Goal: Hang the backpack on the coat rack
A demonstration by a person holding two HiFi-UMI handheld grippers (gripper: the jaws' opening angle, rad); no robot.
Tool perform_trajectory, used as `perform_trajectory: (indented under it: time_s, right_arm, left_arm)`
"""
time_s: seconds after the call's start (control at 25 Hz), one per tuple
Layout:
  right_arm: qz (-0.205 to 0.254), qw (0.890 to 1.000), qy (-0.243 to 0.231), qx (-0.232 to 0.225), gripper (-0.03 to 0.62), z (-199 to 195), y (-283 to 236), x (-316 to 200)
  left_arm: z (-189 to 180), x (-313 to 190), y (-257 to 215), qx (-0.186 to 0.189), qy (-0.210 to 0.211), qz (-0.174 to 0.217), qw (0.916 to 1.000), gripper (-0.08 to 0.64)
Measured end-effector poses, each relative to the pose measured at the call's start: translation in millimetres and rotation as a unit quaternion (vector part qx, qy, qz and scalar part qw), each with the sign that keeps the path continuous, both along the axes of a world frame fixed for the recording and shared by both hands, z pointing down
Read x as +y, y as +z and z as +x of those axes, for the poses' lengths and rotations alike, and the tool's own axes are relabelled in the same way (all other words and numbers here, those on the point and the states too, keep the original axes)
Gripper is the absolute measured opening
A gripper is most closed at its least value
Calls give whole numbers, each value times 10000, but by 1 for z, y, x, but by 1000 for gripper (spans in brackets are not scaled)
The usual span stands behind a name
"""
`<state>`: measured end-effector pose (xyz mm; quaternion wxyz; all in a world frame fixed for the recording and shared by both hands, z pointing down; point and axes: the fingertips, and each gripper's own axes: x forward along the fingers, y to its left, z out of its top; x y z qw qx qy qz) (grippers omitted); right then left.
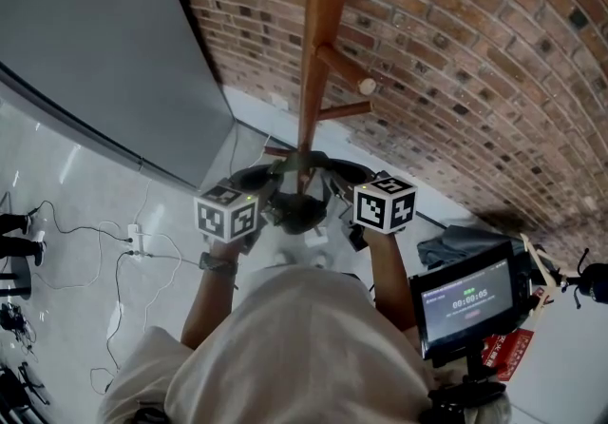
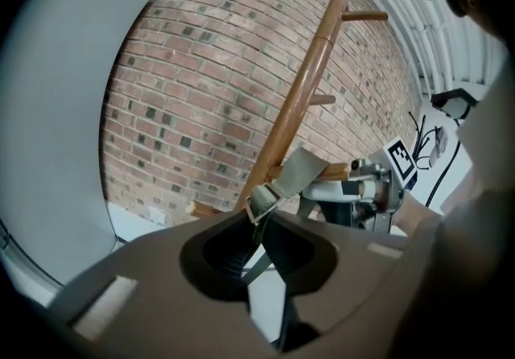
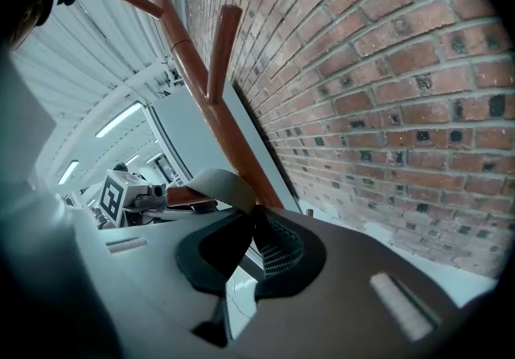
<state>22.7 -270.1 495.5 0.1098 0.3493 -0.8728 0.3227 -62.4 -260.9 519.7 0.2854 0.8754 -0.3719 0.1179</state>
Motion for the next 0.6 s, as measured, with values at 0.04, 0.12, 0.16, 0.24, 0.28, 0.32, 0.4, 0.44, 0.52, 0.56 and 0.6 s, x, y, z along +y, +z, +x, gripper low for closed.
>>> perform_trajectory:
  time_s: [0.04,0.12,0.16,0.24,0.28,0.32,0.4,0.44,0.52,0.56,0.6]
  right_arm:
    - [-25,10000,-6,11,12,-1,2,0]
    - [-76,10000,-16,24,12,-2,6,0]
    - [-101,9999,-20,26,12,-3,8,0]
    - [-148,9999,-26,28,12,-4,11,0]
    - [-169,9998,-28,33,12,-4,13,-1]
    - [-188,9998,-31,42,12,-5,15,-2]
    - [-226,9997,-43,59,12,-6,19,-3]
    - [-250,9997,-52,65,12,-7,20,-4]
    - [-299,9995,-71,66,14,-9,24,-4]
    - [-323,9994,-78,61,14,-10,27,-4]
    - [-342,9994,-83,53,14,-11,28,-4]
  left_arm:
    - [0,0,2,-4,16,-22,10000,41]
    - [1,-1,5,-28,43,-50,10000,41]
    - [1,-2,6,-44,57,-59,10000,41]
    - [2,-2,10,-43,85,-107,9999,41]
    - [3,-2,12,-34,95,-140,9999,41]
    - [4,-2,13,-31,102,-167,9998,41]
    - [4,-3,17,-56,125,-198,9997,41]
    - [4,-3,18,-81,143,-205,9997,41]
    - [6,-4,20,-115,181,-222,9995,41]
    - [6,-4,21,-117,198,-234,9995,41]
    - [7,-4,22,-114,211,-247,9994,41]
